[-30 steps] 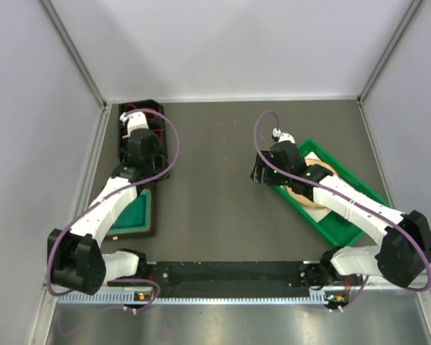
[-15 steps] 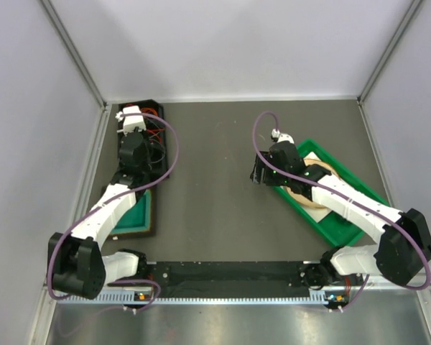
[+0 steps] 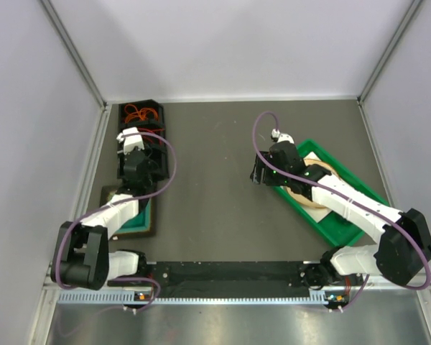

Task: Untangle the cables

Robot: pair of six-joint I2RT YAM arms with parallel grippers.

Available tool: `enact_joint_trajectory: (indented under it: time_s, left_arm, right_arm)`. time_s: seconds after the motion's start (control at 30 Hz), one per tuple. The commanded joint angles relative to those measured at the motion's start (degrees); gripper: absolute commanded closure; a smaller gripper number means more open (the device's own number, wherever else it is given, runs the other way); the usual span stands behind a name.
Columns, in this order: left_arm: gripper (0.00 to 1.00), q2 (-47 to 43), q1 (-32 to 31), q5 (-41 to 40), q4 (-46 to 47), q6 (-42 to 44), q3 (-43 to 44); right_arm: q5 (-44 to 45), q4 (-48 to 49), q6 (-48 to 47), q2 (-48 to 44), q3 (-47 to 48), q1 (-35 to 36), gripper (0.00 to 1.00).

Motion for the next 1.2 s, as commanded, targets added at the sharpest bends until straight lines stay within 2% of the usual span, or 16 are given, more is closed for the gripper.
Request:
enact_joint_trajectory:
  time_s: [0.0, 0.07, 0.1, 0.17, 0.2, 0.33, 0.43, 0.63, 0.93, 1.0, 1.03, 1.07, 1.1, 1.17]
  left_arm:
    - [1.00, -4.23, 0.20, -3.22, 1.92, -5.65, -1.49]
    - [1.00, -7.40, 0.20, -2.78, -3.43, -8.54, -0.01]
    - [1.00, -8.10, 0.20, -2.78, -10.60, -10.73, 1.13]
    - [1.00, -8.55, 0.20, -3.65, -17.40, -12.41, 4.91]
    - [1.00, -8.20, 0.12, -5.83, -23.35, -13.82, 6.31]
    - [1.00, -1.98, 0.20, -9.53, -35.23, -14.00, 14.56]
    - [1.00, 1.28, 0.20, -11.65, -36.25, -15.23, 16.52]
    - [1.00, 4.54, 0.20, -10.51, -31.59, -15.59, 15.11]
    - [1.00, 12.89, 1.34, -7.88, -40.80, -22.79, 19.86]
    - [0.91, 14.82, 1.70, -6.48, -43.52, -24.28, 21.87]
    - [0.82, 15.18, 2.04, -5.68, -44.15, -24.38, 22.49]
    - [0.68, 15.36, 2.14, -5.07, -44.94, -24.46, 23.11]
    - [0.39, 15.01, 2.14, -4.28, -45.82, -24.90, 24.25]
    - [0.25, 13.61, 2.14, -1.99, -46.61, -24.55, 24.87]
  right_arm:
    - [-0.41, 2.77, -0.05, -0.72, -0.41, 0.38, 0.32]
    - [-0.76, 2.95, -0.14, -0.63, -0.59, 0.29, 0.32]
    - [-0.76, 3.12, -0.14, -0.63, -0.67, 0.38, 0.32]
    - [-0.94, 3.13, -0.23, -0.63, -0.94, 0.29, 0.32]
    - [-1.03, 3.21, -0.32, -0.54, -1.03, 0.38, 0.32]
    - [-1.38, 3.65, -0.32, -0.81, -1.38, 0.29, 0.32]
    - [-1.38, 3.65, -0.23, -0.89, -1.38, 0.38, 0.32]
    - [-0.68, 3.13, -0.32, -1.86, -1.82, 0.29, 0.31]
    - [-0.50, 3.04, -0.23, -1.95, -2.26, 0.38, 0.32]
    - [-0.33, 3.04, -0.23, -2.04, -2.26, 0.29, 0.32]
    - [-0.24, 3.04, -0.23, -2.12, -2.34, 0.29, 0.32]
    - [-0.15, 2.95, -0.23, -2.13, -2.35, 0.29, 0.32]
    - [-0.06, 2.69, -0.23, -2.30, -2.35, 0.29, 0.32]
    - [0.20, 2.60, -0.23, -2.48, -2.52, 0.29, 0.32]
